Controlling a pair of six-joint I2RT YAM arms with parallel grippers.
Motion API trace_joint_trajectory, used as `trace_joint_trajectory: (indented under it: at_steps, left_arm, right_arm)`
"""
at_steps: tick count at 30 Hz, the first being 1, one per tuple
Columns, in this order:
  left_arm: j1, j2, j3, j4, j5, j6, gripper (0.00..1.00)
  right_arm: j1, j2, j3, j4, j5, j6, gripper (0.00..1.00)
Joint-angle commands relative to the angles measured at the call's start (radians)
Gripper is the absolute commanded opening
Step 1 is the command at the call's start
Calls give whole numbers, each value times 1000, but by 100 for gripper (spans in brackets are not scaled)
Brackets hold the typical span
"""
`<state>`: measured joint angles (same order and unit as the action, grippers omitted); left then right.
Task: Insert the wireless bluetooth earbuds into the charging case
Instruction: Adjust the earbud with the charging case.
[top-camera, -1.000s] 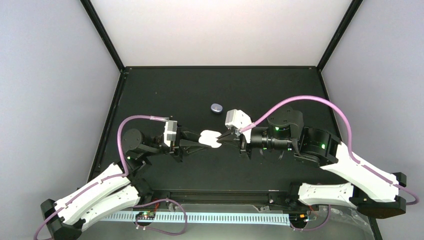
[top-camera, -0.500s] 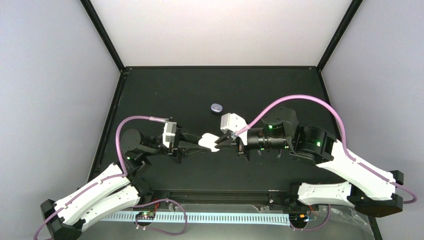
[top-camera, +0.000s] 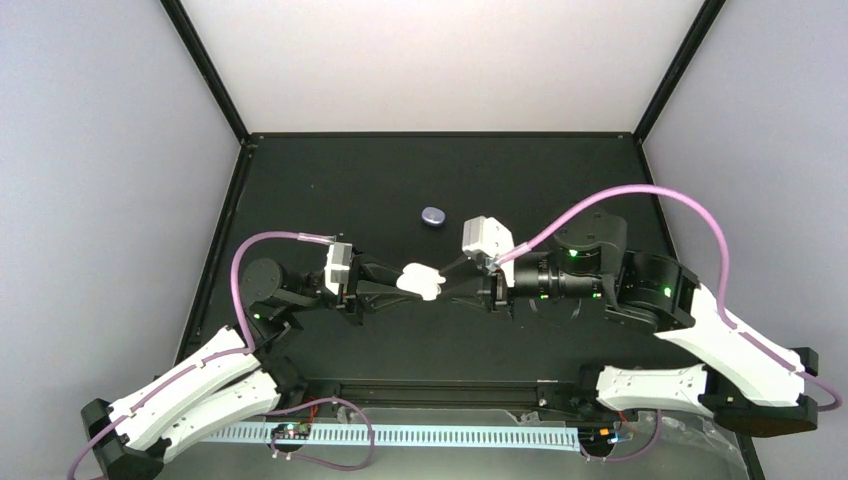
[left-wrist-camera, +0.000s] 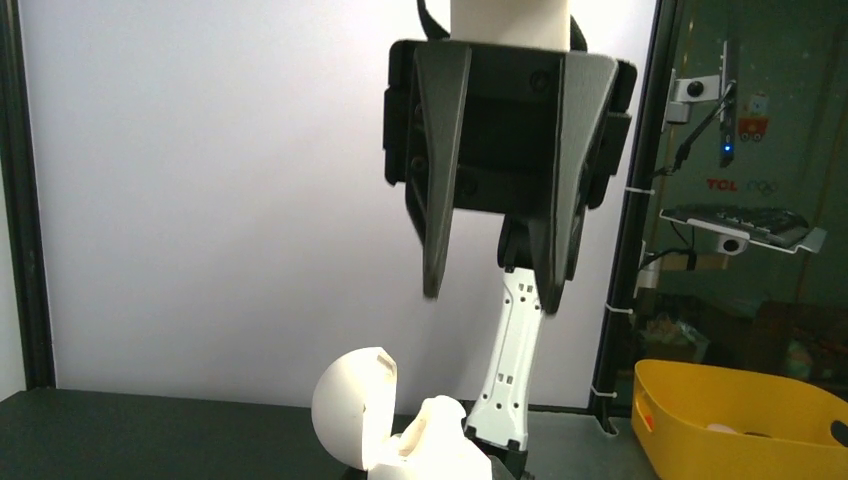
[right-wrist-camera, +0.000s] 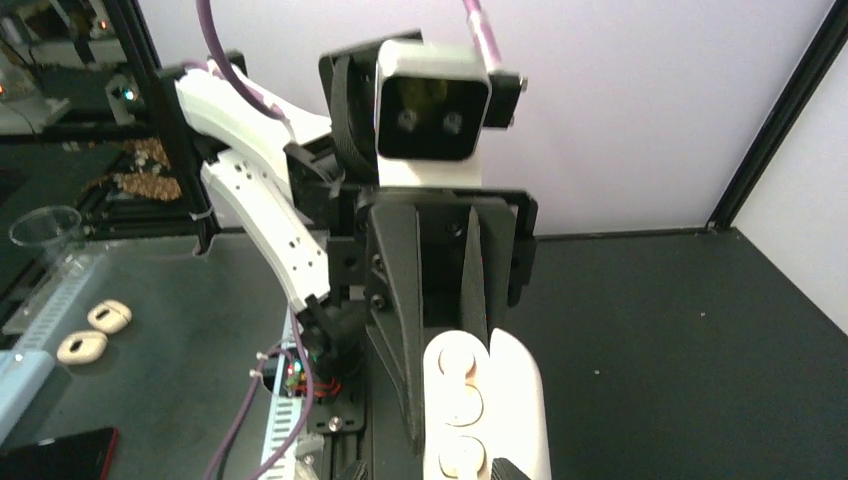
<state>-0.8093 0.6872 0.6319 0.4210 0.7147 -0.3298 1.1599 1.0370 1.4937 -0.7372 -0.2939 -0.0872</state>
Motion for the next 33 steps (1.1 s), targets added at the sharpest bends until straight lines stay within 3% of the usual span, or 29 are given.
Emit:
trace_joint_trajectory:
  at_steps: [1, 33]
  left_arm:
    - [-4, -9, 11, 38, -9, 23, 2]
    - [-4, 15, 49, -33, -3, 58, 2]
  right_arm:
    - [1, -12, 44, 50, 4, 50, 30]
    - [1, 129, 55, 29, 12, 79, 12]
